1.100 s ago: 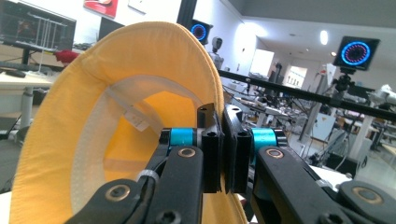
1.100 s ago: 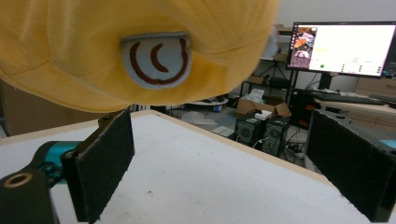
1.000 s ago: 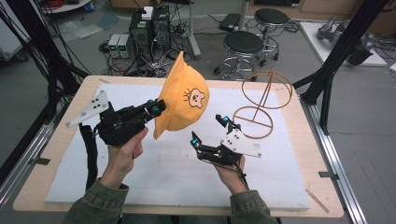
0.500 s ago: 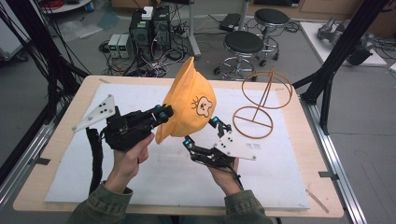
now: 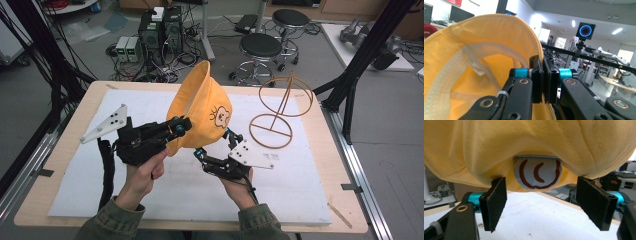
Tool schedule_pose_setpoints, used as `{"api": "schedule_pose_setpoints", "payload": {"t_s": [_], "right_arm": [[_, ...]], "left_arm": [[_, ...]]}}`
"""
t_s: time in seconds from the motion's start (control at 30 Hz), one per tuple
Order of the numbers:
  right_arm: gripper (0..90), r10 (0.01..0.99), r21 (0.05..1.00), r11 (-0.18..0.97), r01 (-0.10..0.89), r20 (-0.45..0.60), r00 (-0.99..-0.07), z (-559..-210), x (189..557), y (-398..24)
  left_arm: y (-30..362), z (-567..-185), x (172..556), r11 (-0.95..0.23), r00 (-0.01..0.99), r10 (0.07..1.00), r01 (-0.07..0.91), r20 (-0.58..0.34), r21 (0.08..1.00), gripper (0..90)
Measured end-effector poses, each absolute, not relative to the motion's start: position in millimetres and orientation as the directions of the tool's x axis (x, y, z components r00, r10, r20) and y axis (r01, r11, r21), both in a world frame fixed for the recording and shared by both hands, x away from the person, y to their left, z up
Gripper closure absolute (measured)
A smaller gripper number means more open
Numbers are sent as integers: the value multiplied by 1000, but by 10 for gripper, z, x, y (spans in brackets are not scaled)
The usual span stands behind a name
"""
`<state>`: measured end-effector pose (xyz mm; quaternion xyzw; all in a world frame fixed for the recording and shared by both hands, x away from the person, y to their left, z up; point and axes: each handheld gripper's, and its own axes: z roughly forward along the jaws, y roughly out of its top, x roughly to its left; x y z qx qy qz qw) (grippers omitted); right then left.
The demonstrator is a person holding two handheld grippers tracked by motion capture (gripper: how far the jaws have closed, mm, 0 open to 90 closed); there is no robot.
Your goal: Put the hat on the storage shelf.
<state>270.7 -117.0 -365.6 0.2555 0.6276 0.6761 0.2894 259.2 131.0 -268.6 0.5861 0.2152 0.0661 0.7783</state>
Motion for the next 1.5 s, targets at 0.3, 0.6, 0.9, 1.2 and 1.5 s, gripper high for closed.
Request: {"api": "schedule_pose_setpoints", "payload": {"t_s": [0.3,0.6,0.9,1.2,1.5], "right_arm": [[381,703,995,-41,-92,-37,-711,-3652,2683,-1149],[547,720,995,-21,-98,-53,-692,-3642,2639,-1140],[766,742,997,21,-72,-64,-668,-3628,2579,-1154],[804,747,990,70,-121,-133,-652,-3628,2512,-1111],[807,780,990,43,-134,-117,-615,-3609,2522,-1153]], "left_arm": [[1316,-2701,2589,325,901,332,169,-279,931,862],[1362,-2732,2612,317,884,380,151,-272,936,862],[1477,-2748,2663,303,845,471,113,-252,946,854],[1609,-2735,2690,298,819,521,91,-242,950,841],[1682,-2753,2739,312,798,538,112,-272,944,591]]}}
